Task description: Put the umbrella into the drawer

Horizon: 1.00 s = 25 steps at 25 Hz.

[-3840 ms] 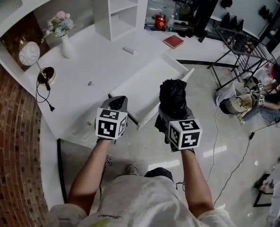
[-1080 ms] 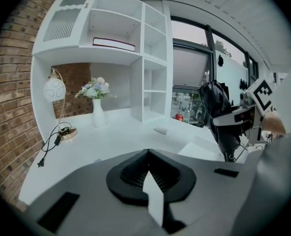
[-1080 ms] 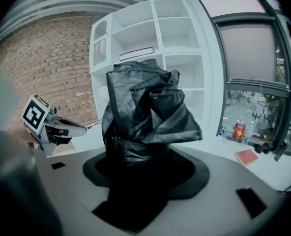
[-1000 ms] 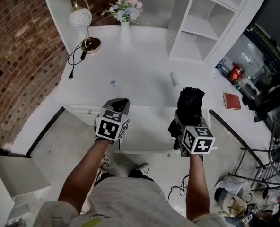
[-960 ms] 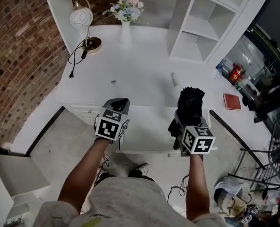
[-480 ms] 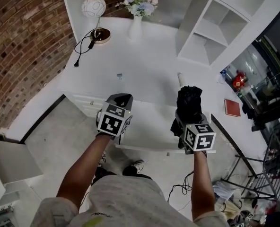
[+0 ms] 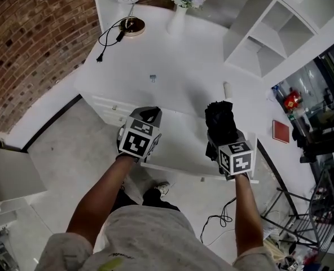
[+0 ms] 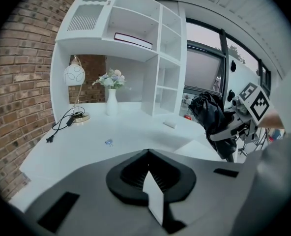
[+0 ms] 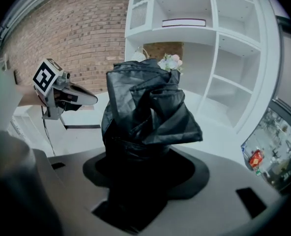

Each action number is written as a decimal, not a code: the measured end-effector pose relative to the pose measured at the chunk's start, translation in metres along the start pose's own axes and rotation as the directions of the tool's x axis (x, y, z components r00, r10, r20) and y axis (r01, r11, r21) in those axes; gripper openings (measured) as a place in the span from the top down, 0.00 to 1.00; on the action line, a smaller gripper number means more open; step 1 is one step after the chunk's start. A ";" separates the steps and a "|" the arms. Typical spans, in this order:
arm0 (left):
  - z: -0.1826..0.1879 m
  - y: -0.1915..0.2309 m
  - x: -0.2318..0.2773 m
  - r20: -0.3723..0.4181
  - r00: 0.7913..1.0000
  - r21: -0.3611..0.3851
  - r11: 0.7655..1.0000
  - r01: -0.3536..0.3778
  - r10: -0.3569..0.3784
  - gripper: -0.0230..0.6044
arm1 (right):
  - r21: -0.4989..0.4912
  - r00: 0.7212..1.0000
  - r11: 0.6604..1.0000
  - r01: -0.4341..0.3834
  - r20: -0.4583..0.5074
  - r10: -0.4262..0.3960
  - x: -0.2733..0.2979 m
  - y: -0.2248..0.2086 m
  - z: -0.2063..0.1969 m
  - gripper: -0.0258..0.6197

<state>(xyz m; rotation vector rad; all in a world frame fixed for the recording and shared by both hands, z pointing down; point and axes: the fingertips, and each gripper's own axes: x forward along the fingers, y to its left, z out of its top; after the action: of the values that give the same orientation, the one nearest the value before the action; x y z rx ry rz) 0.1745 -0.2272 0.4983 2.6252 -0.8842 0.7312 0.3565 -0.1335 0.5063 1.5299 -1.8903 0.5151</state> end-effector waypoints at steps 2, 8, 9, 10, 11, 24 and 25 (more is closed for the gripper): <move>-0.007 0.002 0.000 -0.009 1.000 -0.012 1.000 -0.004 0.004 0.97 | -0.033 0.999 0.999 -0.025 -0.031 0.024 0.007 0.006 -0.006 0.57; -0.024 0.008 -0.004 -0.028 1.000 -0.034 0.999 -0.010 0.009 0.97 | -0.104 0.988 0.990 -0.097 -0.130 0.083 0.027 0.023 -0.023 0.57; -0.026 0.007 -0.005 -0.033 0.999 -0.036 0.999 -0.011 0.010 0.97 | -0.118 0.985 0.987 -0.111 -0.149 0.093 0.031 0.027 -0.027 0.57; -0.030 0.007 -0.006 -0.039 0.999 -0.036 0.999 -0.011 0.010 0.97 | -0.134 0.981 0.983 -0.126 -0.167 0.103 0.034 0.031 -0.031 0.57; -0.033 0.006 -0.005 -0.043 0.999 -0.037 0.999 -0.010 0.009 0.97 | -0.151 0.976 0.978 -0.143 -0.186 0.114 0.038 0.035 -0.035 0.57; -0.047 0.003 -0.002 -0.071 0.997 -0.021 1.000 -0.023 0.021 0.97 | -0.258 0.887 0.904 -0.340 -0.406 0.218 0.079 0.067 -0.077 0.57; -0.047 0.004 -0.003 -0.067 0.997 -0.020 0.999 -0.027 0.025 0.97 | -0.264 0.878 0.898 -0.352 -0.425 0.219 0.082 0.068 -0.080 0.57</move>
<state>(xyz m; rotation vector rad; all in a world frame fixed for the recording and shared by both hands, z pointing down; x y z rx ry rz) 0.1526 -0.2095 0.5357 2.5592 -0.9036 0.8072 0.3009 -0.1227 0.6269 0.8525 -1.7854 0.5472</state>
